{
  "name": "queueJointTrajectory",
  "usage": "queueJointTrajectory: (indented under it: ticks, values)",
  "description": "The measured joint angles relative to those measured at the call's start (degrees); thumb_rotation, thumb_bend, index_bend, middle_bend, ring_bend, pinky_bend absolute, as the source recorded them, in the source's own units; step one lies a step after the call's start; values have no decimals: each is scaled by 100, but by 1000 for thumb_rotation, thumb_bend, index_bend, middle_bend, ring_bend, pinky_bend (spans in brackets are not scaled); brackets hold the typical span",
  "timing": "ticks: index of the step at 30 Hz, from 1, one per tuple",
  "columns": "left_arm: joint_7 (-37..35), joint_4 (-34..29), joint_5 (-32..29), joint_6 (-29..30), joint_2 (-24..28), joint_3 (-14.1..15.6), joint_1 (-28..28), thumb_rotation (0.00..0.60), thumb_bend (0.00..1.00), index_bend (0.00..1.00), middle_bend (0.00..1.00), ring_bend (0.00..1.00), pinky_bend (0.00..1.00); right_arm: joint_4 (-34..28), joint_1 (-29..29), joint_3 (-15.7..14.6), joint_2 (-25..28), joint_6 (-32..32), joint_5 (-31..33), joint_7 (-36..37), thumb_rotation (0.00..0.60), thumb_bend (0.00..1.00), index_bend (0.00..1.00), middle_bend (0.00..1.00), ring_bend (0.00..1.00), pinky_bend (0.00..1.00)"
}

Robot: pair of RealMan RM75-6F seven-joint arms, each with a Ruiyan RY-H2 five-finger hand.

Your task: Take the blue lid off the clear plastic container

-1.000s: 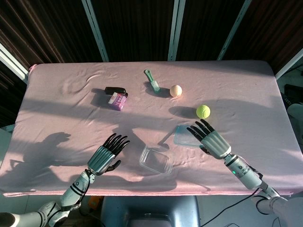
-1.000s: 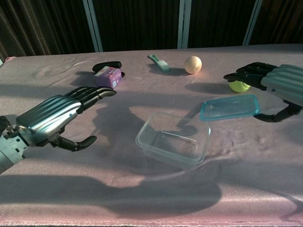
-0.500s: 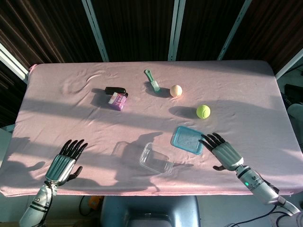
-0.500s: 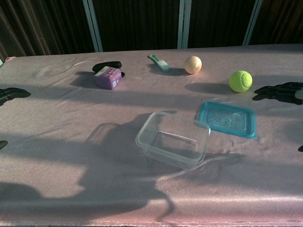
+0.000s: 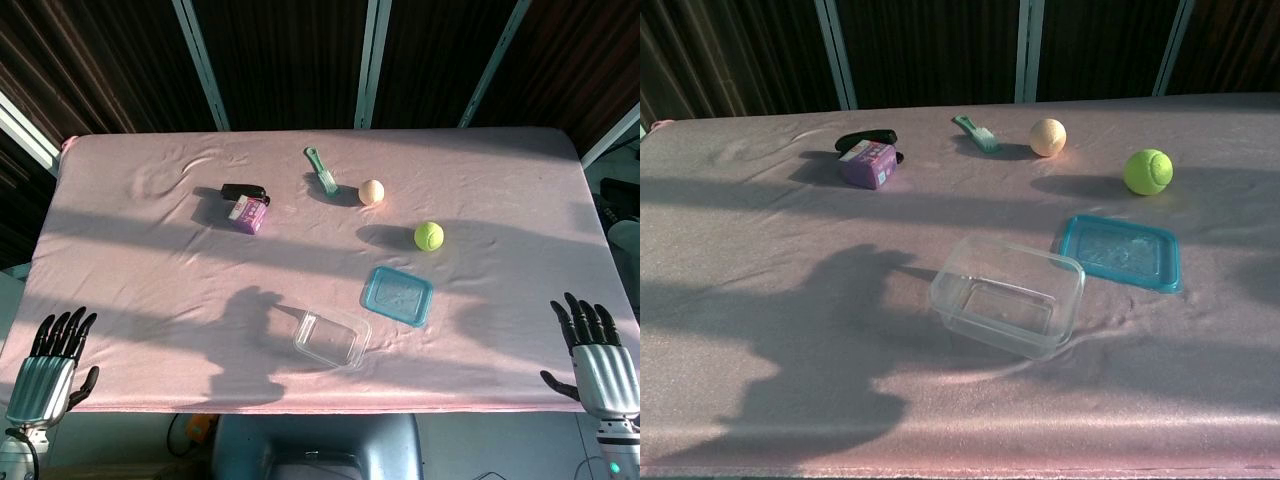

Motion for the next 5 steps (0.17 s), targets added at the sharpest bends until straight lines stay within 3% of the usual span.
queueJointTrajectory:
  ticks: [5]
  values:
    - [-8,42,129,100,-31,-114,122,600,360,0,0,0,0,52,-51,149,-5,-208,58,47,600,114,0,0,0,0]
